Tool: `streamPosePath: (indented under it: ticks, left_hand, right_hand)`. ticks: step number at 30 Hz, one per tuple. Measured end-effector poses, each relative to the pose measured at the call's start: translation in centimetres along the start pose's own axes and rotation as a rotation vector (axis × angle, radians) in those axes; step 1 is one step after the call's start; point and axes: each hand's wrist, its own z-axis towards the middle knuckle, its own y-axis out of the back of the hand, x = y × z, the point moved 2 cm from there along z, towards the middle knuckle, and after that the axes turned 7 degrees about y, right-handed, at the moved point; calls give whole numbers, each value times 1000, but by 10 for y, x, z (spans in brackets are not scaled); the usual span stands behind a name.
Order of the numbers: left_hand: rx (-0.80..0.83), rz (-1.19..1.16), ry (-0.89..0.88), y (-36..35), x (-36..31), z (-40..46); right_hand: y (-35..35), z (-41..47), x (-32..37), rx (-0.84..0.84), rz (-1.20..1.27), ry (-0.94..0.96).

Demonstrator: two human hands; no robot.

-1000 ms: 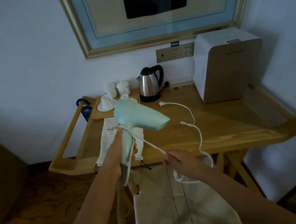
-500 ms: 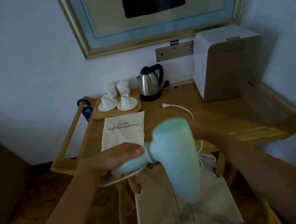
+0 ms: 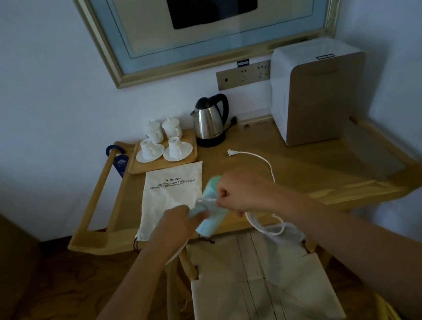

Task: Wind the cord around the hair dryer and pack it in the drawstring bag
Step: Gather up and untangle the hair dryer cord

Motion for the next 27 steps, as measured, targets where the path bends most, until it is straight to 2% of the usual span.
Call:
streamPosePath:
  ticks: [2,4,10,15,17,20,24,25,27]
  left_hand:
    - [-56,-133,54,8,-1,3]
    - [-46,-192,74,9,-3,5]
    - [13,-577,221,-14,7,7]
    - [-5,-867,338,-18,11,9]
    - [-31,-934,341,-16,8,8]
    - [-132,-826,356,-13,6,6]
    - [-208,-972,313,-11,6,14]
    - [-231,-1001,332,-9,7,16]
    - [-239,-972,369,-6,11,16]
  right_hand:
    - [-10,-8,-2,-76,112,-47]
    - [-22,-15,-4,-162,101,-57]
    - [-43,-23,-8,-410,-204,29]
    - [-42,-33,-20,-453,-433,-1]
    - [-42,-35,-23,-393,-306,1]
    - [-46,-32,-17,-290,-93,86]
    - [-51,-39,-14,9,447,59]
    - [-50,-42,-16,32,547,41]
    - [-43,-44,-24,-23,565,-11]
